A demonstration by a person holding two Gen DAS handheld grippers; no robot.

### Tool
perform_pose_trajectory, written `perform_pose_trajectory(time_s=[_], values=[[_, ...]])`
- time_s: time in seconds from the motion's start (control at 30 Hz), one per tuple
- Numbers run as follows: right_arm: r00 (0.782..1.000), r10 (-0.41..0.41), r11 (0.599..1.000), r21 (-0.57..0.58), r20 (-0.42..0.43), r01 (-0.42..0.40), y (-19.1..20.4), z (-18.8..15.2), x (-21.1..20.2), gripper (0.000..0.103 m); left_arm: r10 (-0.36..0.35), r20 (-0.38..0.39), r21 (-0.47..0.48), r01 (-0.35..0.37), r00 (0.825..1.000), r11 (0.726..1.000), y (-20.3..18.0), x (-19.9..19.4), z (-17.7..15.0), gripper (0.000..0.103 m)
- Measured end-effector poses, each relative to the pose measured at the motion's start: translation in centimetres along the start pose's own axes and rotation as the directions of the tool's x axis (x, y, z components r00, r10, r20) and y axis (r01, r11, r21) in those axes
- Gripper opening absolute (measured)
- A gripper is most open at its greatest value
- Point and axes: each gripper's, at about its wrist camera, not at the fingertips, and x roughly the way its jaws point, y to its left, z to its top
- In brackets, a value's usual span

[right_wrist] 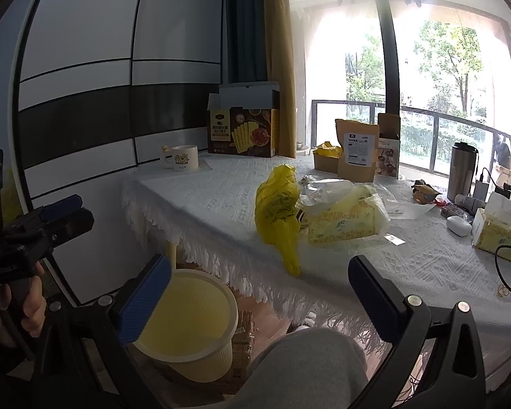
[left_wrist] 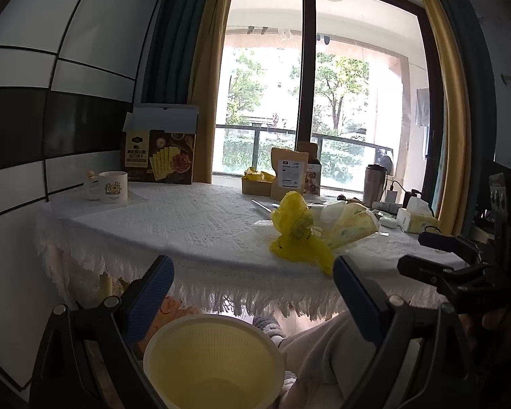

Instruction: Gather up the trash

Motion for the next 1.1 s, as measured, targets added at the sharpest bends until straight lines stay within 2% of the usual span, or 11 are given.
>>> perform_pose_trajectory(time_s=[1.1], values=[[1.0,0.003,1.0,0.012,0.006,-0.003,-0.41,-0.03,-0.44,0.103,-0.002,-0.009,-0.005,0.002,1.0,1.0,-0.55,-0.27,0.12,0.095]])
